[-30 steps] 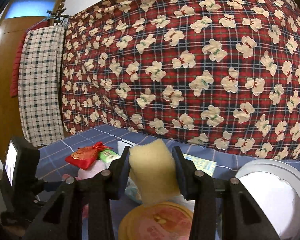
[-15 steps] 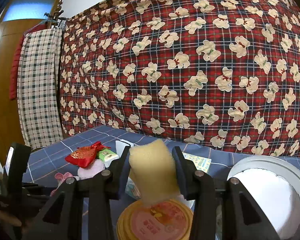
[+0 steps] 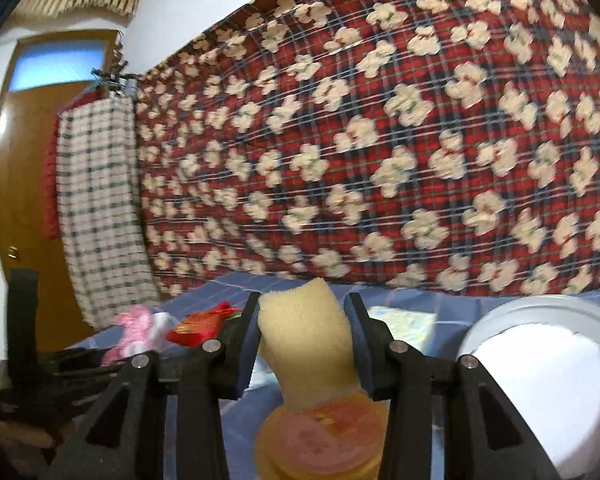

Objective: Organize soft objects
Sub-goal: 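Carry the knit sock and yellow sponge with both tools over the white-lined tin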

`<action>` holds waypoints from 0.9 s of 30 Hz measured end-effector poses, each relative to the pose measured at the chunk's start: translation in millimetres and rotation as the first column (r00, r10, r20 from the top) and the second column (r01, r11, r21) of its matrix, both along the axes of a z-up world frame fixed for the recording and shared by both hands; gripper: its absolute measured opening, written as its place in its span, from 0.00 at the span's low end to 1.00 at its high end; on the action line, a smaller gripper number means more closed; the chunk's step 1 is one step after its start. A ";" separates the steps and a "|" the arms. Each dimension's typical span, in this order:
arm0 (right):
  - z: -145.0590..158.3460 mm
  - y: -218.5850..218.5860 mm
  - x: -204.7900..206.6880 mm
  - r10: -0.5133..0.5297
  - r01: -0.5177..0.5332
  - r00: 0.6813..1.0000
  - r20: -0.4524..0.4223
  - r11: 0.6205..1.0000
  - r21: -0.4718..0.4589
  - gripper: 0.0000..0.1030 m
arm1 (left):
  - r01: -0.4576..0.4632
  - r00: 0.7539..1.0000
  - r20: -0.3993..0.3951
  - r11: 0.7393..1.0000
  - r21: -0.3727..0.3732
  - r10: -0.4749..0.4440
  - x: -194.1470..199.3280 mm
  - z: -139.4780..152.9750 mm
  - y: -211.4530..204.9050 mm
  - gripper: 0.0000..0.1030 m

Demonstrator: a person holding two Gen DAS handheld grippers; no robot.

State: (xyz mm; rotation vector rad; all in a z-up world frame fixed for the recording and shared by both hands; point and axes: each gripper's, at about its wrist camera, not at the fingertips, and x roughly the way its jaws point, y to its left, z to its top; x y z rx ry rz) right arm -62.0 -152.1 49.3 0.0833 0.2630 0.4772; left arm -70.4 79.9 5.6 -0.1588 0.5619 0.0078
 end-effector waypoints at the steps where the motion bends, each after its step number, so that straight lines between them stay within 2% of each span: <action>1: -0.1 1.5 -0.6 0.024 -0.024 1.000 -0.006 1.000 0.011 0.43 | -0.004 1.000 0.008 1.000 0.014 0.004 -1.0 1.9 -1.7 0.34; 6: -7.7 26.1 -4.2 0.177 -0.175 0.982 -0.061 0.984 0.027 0.43 | -0.022 1.000 -0.004 0.997 0.075 0.022 0.4 1.6 -7.8 0.34; 10: -16.7 39.0 -2.3 0.198 -0.201 0.974 -0.108 0.979 -0.013 0.43 | -0.036 0.999 -0.009 0.995 0.096 0.037 -0.3 1.0 -9.0 0.34; 16: -18.8 34.1 -3.4 0.196 -0.200 0.974 -0.116 0.980 -0.021 0.43 | -0.057 0.998 -0.025 0.990 0.127 0.061 -2.8 -1.7 -8.5 0.34; 20: -21.2 32.5 -10.1 0.239 -0.247 0.963 -0.128 0.968 -0.051 0.43 | -0.048 0.998 -0.036 0.993 0.108 0.052 -3.2 -3.1 -8.5 0.34; 24: -25.5 38.0 -18.4 0.264 -0.276 0.957 -0.124 0.956 -0.098 0.43 | -0.035 0.999 -0.031 0.993 0.115 0.039 -4.8 -2.5 -15.1 0.34; 27: -26.4 36.7 -21.8 0.285 -0.298 0.950 -0.128 0.949 -0.099 0.43 | -0.023 0.999 -0.033 0.993 0.118 0.027 -5.5 -3.6 -20.6 0.34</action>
